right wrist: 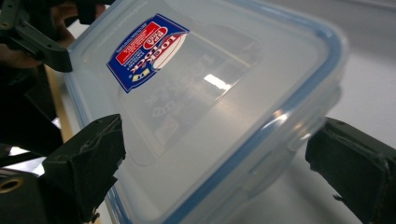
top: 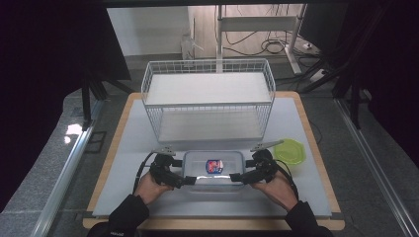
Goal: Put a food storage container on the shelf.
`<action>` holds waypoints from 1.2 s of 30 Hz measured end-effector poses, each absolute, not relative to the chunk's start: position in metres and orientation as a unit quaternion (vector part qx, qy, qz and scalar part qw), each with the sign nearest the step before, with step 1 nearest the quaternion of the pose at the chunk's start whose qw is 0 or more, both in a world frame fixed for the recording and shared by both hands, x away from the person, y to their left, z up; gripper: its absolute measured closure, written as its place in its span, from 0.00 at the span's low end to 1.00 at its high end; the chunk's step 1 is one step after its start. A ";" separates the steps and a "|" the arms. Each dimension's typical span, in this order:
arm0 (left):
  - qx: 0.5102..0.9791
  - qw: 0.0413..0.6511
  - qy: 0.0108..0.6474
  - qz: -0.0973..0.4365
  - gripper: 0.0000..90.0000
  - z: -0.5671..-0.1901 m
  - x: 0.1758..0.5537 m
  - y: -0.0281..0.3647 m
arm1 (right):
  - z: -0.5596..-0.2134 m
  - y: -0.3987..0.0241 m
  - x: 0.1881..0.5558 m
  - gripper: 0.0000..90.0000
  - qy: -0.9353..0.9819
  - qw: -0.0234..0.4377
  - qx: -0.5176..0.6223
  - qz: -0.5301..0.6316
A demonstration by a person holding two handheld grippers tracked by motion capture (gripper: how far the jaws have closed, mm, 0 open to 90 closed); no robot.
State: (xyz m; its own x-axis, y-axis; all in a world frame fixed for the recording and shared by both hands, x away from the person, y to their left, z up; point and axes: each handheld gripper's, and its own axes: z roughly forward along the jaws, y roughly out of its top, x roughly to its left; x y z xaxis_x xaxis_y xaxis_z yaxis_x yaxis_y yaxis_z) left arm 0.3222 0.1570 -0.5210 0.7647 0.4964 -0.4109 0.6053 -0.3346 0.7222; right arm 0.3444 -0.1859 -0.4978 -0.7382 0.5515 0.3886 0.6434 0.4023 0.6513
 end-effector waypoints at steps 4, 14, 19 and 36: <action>0.824 0.454 0.337 -0.041 0.01 -0.516 0.316 0.154 | -0.496 -0.185 0.342 0.07 -0.837 0.052 -0.359 -0.410; 0.820 0.464 0.335 -0.011 0.20 -0.510 0.294 0.161 | -0.489 -0.190 0.321 0.19 -0.844 0.040 -0.353 -0.403; 0.814 0.472 0.338 -0.012 0.30 -0.510 0.280 0.167 | -0.484 -0.193 0.308 0.31 -0.841 0.026 -0.356 -0.406; 0.766 0.518 0.374 -0.067 0.56 -0.513 0.274 0.184 | -0.484 -0.210 0.303 0.51 -0.811 0.055 -0.370 -0.449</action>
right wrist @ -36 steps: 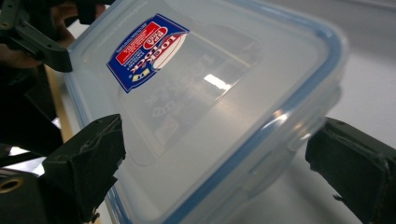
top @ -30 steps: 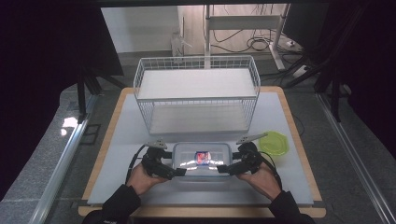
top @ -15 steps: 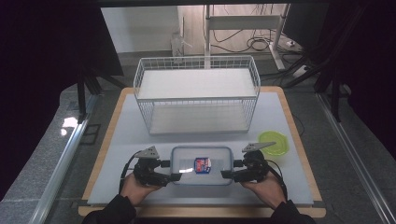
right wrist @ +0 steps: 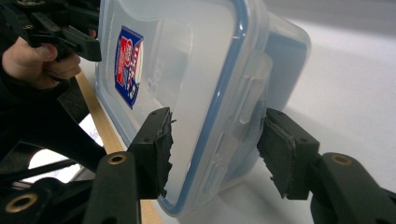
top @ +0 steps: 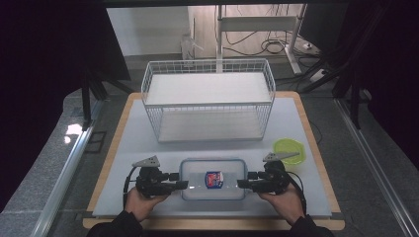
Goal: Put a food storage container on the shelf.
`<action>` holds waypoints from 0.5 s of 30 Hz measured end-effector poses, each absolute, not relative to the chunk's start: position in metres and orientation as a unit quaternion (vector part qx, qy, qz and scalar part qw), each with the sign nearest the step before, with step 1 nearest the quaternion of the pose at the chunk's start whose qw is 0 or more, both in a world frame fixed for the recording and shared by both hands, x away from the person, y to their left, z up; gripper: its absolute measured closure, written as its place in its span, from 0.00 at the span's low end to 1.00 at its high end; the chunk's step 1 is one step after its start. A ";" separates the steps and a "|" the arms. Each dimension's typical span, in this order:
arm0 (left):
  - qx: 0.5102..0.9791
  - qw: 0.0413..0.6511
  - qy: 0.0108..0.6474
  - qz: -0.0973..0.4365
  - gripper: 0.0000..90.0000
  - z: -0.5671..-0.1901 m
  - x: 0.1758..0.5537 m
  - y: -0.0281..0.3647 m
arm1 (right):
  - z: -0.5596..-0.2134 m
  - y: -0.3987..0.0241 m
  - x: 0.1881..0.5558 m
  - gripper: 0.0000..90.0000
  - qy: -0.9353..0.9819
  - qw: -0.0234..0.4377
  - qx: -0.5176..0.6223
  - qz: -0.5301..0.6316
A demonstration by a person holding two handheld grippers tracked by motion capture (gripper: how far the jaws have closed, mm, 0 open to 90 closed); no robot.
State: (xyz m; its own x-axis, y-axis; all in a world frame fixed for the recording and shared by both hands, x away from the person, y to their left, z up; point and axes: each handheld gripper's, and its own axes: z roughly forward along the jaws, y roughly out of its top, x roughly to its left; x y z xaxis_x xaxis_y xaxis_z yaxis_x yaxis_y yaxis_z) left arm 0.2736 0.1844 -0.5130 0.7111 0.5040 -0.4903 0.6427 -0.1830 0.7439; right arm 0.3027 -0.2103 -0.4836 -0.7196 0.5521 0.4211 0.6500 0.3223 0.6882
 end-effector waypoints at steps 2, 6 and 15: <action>0.766 0.519 0.374 -0.066 0.57 -0.513 0.274 0.185 | -0.484 -0.211 0.303 0.52 -0.808 0.057 -0.374 -0.452; 0.768 0.517 0.374 -0.048 0.60 -0.509 0.272 0.184 | -0.482 -0.212 0.302 0.55 -0.804 0.054 -0.377 -0.456; 0.764 0.517 0.385 -0.034 0.61 -0.505 0.273 0.182 | -0.480 -0.209 0.300 0.55 -0.805 0.033 -0.373 -0.459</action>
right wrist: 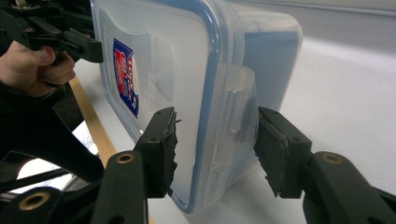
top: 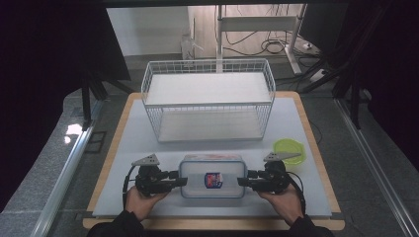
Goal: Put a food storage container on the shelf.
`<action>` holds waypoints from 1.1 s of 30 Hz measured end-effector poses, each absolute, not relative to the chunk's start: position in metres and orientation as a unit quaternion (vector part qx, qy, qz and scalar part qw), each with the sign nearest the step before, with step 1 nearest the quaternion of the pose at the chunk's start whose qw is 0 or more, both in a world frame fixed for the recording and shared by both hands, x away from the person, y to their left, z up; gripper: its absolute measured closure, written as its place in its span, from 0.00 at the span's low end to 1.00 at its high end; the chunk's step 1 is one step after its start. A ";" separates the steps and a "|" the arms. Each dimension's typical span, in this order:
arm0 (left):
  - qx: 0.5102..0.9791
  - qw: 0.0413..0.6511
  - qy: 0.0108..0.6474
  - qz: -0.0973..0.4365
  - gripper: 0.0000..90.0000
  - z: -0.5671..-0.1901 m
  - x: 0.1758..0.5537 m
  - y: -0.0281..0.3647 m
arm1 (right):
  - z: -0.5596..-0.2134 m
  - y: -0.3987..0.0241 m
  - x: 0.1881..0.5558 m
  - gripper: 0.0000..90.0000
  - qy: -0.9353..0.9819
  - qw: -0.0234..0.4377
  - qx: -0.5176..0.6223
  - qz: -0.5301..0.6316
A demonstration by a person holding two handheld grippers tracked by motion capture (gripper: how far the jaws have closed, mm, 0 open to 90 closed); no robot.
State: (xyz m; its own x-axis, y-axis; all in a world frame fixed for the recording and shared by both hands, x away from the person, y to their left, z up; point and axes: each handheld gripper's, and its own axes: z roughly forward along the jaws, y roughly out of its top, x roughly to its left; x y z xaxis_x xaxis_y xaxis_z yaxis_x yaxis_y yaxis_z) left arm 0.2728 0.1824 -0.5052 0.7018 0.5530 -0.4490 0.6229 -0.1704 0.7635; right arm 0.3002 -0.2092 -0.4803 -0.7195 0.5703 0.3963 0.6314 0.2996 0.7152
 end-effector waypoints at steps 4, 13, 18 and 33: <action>0.759 0.526 0.383 -0.030 0.61 -0.500 0.274 0.184 | -0.477 -0.210 0.301 0.55 -0.798 0.032 -0.373 -0.472; 0.758 0.533 0.375 -0.010 0.61 -0.480 0.279 0.184 | -0.459 -0.211 0.307 0.55 -0.786 0.013 -0.367 -0.497; 0.755 0.538 0.375 -0.003 0.61 -0.471 0.284 0.188 | -0.449 -0.207 0.313 0.55 -0.784 0.005 -0.362 -0.505; 0.754 0.548 0.363 0.021 0.61 -0.431 0.306 0.197 | -0.409 -0.196 0.334 0.55 -0.782 -0.021 -0.346 -0.519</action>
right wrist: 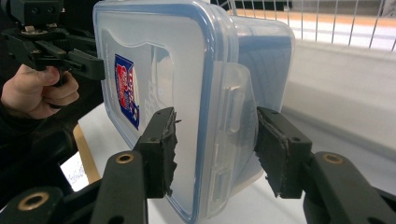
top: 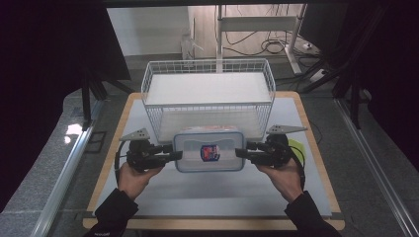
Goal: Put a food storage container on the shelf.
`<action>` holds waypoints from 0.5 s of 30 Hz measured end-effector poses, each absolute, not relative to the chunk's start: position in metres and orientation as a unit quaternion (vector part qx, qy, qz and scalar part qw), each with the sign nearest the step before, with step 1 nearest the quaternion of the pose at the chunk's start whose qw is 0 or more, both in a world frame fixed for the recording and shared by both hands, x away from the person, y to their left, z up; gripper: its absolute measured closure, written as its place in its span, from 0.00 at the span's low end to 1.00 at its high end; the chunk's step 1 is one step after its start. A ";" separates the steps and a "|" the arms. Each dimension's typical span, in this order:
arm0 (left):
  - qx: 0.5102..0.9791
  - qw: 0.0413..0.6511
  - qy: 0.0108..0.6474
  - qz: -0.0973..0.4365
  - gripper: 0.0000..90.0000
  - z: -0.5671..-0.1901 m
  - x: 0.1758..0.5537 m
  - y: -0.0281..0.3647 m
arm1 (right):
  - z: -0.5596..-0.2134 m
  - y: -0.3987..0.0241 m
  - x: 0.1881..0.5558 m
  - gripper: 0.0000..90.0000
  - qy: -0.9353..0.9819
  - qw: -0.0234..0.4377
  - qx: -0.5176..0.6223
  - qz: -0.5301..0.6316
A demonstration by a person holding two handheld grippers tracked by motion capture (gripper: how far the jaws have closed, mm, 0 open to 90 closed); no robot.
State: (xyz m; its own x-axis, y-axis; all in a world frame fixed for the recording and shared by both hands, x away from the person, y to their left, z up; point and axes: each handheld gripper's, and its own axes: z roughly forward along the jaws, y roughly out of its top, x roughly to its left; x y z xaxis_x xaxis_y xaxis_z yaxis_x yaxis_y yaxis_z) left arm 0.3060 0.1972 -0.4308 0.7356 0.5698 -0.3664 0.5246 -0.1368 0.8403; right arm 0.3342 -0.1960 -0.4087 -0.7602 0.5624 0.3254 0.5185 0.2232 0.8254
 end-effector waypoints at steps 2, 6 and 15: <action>0.755 0.548 0.360 0.029 0.61 -0.419 0.311 0.198 | -0.400 -0.195 0.339 0.55 0.779 0.024 0.344 0.524; 0.754 0.549 0.359 0.035 0.61 -0.407 0.315 0.200 | -0.391 -0.193 0.344 0.55 0.776 0.025 0.340 0.531; 0.751 0.552 0.359 0.050 0.61 -0.373 0.334 0.207 | -0.362 -0.187 0.367 0.55 0.769 0.031 0.330 0.546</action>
